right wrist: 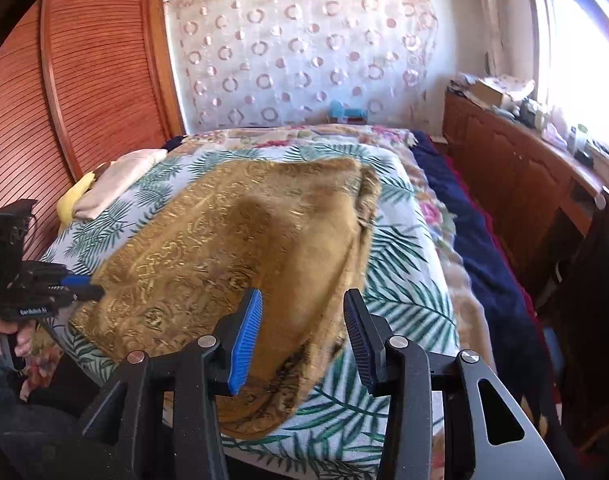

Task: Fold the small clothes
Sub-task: 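Grasp the shirt corner with the left gripper and fold it over the bundle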

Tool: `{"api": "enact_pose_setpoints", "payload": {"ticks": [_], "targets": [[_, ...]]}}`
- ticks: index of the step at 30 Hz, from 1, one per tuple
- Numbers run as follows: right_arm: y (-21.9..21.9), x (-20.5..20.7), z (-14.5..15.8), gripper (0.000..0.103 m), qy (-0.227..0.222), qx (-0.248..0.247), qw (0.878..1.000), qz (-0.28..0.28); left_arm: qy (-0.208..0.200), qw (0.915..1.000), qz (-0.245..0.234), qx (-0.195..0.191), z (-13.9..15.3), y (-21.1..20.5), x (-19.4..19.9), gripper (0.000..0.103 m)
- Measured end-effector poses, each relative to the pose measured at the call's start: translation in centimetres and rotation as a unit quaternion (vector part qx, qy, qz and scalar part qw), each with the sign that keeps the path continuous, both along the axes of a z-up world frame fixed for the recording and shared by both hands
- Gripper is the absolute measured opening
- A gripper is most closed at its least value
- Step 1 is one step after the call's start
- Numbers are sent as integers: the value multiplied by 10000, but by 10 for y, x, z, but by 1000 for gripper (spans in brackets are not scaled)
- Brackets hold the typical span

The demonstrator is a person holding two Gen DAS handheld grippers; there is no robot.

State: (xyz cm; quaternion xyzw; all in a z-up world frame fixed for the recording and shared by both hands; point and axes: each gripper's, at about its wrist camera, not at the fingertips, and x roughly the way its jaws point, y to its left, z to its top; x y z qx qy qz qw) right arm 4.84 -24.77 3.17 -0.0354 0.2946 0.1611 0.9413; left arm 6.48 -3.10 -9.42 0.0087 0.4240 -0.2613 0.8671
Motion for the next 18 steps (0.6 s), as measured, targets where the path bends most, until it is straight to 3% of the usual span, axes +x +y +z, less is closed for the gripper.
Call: {"api": "enact_pose_setpoints", "payload": {"ticks": [2,4,6,8,14,15,18], "targets": [[8,0,-5,47,-32,-48,9999,106,-75,10000,-9,1,0,0,-6,34],[15,0,-8,57,-55,-80,9997,207,-84,9999,-10,-70,-1,1,-10,34],[20,0,-9,58,-92,-119,9994,311,-20,9997,-167,-172,-1,-1,-13,10],[23,-1,-10,58,-112,-161,9990,404,-100,9994,-132,-288,6,0,-13,6],[32,-2,-9,59,-127,-217,9981,570,-739,9953,-178,-605,60,-4,-10,5],[32,-5,-8,62,-128,-188,9979,606,-810,9945,-189,-641,67,-5,-9,5],[32,-11,-5,84,-176,-68,9971,736,-1141,9911,-233,-645,93,-16,4,5]]}}
